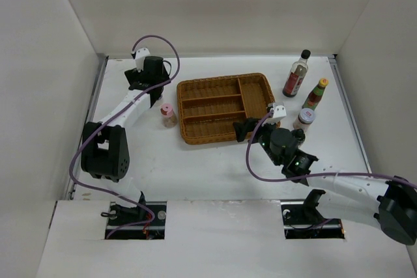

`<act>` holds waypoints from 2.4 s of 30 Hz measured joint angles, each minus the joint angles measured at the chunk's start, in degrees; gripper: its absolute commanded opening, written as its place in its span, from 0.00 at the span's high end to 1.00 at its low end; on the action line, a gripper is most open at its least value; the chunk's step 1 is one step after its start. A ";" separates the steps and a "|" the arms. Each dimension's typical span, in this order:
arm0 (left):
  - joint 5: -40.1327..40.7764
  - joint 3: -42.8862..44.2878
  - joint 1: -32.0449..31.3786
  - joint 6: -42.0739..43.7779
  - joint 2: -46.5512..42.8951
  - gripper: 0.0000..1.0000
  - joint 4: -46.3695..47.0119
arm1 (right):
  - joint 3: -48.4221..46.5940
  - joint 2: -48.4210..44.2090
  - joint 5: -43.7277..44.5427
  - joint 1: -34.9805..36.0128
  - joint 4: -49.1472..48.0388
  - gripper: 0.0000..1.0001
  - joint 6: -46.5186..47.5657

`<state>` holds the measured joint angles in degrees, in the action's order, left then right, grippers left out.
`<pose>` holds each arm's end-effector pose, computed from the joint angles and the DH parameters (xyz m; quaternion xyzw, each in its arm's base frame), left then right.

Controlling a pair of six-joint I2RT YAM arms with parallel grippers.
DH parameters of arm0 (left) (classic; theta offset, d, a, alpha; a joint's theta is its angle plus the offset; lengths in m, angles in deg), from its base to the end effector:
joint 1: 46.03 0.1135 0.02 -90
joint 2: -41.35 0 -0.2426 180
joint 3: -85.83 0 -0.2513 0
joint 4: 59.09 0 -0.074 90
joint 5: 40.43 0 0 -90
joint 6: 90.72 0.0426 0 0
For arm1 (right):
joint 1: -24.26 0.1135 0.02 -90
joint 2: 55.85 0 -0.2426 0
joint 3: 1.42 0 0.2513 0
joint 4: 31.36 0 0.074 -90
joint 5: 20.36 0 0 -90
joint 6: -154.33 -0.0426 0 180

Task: Organize the condiment bottles

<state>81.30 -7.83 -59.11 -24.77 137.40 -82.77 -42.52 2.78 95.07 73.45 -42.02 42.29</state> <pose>0.3804 -0.0654 0.2517 -0.2100 0.8306 0.0829 0.5090 0.1740 0.1735 0.2315 -0.0294 0.7437 0.2430 0.6220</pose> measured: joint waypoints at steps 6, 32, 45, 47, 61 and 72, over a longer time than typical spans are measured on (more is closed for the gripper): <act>-0.55 1.53 0.96 -0.59 3.10 0.19 0.07 | 0.00 1.09 0.00 0.00 0.00 0.09 0.02; 0.13 4.02 -12.66 0.00 -8.83 0.60 6.45 | 0.00 0.63 -0.24 -1.75 -0.07 0.08 0.00; -1.05 4.11 -17.11 1.22 4.22 0.60 7.08 | 0.00 1.05 -0.44 -2.36 -0.33 0.07 -0.02; -0.81 4.11 -17.11 1.64 5.35 0.59 7.74 | 0.00 1.64 -0.48 -2.36 -0.37 0.06 -0.02; 1.03 0.02 -18.14 3.02 7.89 0.03 14.21 | 0.00 2.47 -0.72 -2.73 -0.39 0.04 -0.02; 5.64 -15.69 -19.89 0.96 -22.29 0.02 15.58 | 0.00 1.81 -0.87 -2.73 -0.42 0.03 -0.02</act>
<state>86.94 -23.52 -79.00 -23.81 115.11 -67.19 -42.52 4.59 94.20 70.72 -42.43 42.27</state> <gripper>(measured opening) 0.986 0.971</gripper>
